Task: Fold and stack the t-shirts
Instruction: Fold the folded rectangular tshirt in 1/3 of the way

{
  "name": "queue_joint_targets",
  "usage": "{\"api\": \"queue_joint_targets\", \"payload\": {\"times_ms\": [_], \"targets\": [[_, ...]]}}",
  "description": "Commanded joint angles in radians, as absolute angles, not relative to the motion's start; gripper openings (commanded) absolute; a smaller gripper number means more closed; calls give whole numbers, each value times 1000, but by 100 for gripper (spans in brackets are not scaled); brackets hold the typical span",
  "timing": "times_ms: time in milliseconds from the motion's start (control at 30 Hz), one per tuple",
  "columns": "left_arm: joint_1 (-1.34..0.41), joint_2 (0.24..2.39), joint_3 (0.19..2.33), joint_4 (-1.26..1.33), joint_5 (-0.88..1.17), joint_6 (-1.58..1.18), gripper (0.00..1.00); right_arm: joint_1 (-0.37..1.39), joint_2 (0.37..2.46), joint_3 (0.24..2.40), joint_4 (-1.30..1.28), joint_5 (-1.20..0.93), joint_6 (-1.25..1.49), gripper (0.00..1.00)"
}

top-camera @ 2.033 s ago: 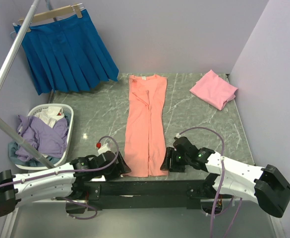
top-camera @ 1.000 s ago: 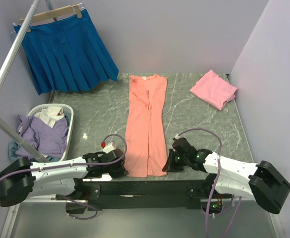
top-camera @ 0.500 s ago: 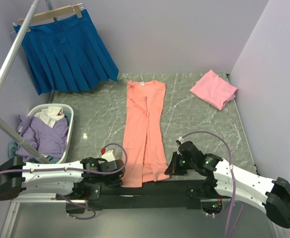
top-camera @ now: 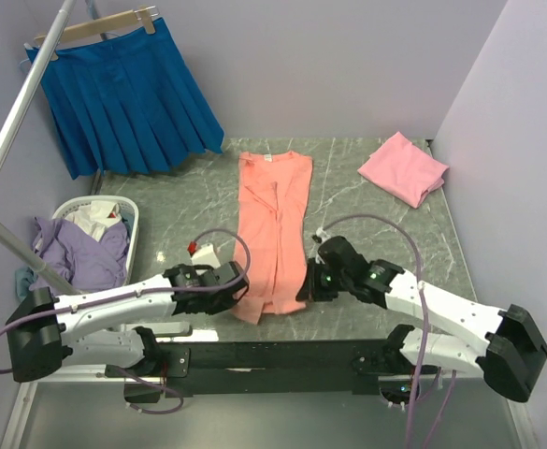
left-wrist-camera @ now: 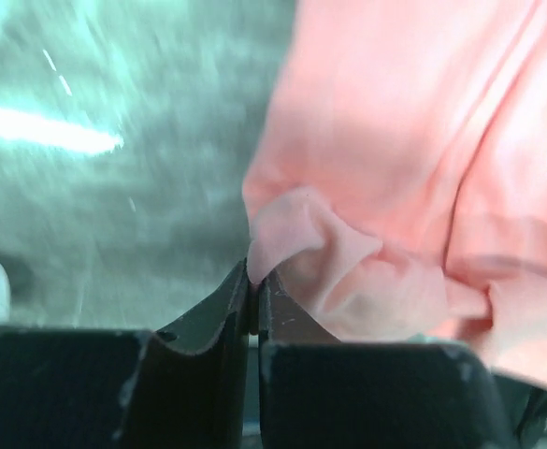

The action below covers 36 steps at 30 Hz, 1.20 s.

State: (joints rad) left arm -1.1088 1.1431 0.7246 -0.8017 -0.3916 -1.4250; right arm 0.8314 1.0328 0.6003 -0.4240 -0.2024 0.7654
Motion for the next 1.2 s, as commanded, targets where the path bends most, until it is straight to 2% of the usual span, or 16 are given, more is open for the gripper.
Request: {"api": "queue_joint_targets", "payload": {"times_ms": [0,200,433,967,1000,1033,1100,1133,1167], "targets": [[-1013,1187,799,-744,-465,-1280,11,821,1115,742,-451,-117,658,6],[-887,1313,932,-634,-468,-1102,12,755,1268,856,-469,-69,574,6],[-770,1495,1086,-526,-428,-910,11,614,1396,960,-426,-141,496,6],[-542,1842,1341,-399,-301,-744,4,469,1813,1357,-440,-196,364,1],[-538,1851,1357,-391,-293,-735,9,465,1836,1373,-439,-183,364,4],[-534,1864,1368,-387,-290,-724,25,460,1848,1390,-440,-164,365,20],[-526,1887,1388,-385,-305,-721,48,451,1873,1437,-443,-102,359,20],[-523,1888,1393,-382,-314,-719,67,440,1876,1448,-439,-78,359,39],[-520,1885,1393,-365,-340,-715,76,434,1872,1451,-405,-48,364,56]]}}
